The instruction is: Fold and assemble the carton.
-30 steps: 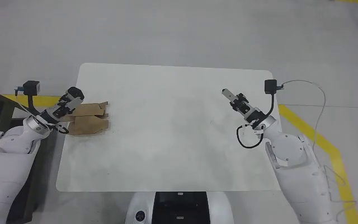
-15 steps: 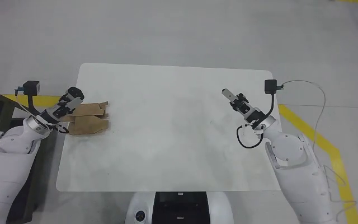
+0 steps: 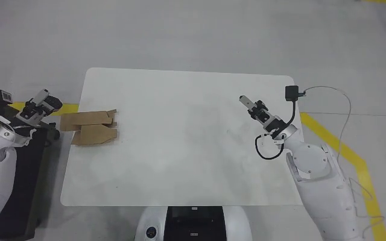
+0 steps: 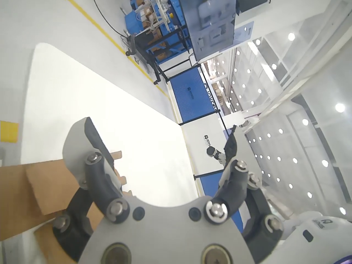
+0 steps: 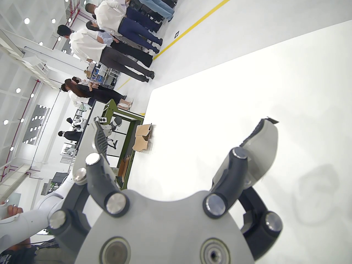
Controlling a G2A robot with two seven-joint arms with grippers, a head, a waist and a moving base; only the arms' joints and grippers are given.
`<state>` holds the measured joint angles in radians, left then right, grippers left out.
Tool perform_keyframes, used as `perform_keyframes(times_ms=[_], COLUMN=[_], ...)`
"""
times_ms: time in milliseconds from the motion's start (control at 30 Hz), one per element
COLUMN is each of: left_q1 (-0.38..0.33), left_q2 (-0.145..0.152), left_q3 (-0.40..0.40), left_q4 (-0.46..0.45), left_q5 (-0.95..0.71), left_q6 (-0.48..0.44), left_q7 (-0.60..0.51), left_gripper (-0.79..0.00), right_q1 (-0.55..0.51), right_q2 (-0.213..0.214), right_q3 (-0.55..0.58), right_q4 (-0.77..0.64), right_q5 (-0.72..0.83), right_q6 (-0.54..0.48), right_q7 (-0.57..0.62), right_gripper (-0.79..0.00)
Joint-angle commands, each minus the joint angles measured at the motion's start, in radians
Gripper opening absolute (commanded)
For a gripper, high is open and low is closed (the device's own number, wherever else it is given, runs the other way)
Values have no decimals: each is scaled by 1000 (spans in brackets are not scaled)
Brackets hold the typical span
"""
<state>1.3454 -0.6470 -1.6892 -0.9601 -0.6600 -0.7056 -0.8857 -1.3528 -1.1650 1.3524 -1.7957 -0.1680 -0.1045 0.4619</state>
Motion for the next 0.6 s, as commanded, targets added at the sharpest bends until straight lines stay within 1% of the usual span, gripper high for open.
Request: perform_keyframes(times_ms=[0, 133, 367, 567], left_q1=[-18, -59, -125, -184], left_q2=[-1, -6, -19, -38], left_q3=[0, 8, 30, 69], left_q4=[44, 134, 273, 372], left_q5=[-1, 13, 46, 74], left_q6=[17, 37, 38, 53], left_q7=[-12, -11, 16, 38], left_gripper=[0, 0, 0, 0], right_q1=[0, 0, 0, 0], right_q2=[0, 0, 0, 0], right_q3=[0, 0, 0, 0], right_q4=[0, 0, 0, 0], right_q5=[0, 0, 0, 0], right_q6=[0, 0, 0, 0], right_q7=[0, 0, 0, 0], right_gripper=[0, 0, 0, 0])
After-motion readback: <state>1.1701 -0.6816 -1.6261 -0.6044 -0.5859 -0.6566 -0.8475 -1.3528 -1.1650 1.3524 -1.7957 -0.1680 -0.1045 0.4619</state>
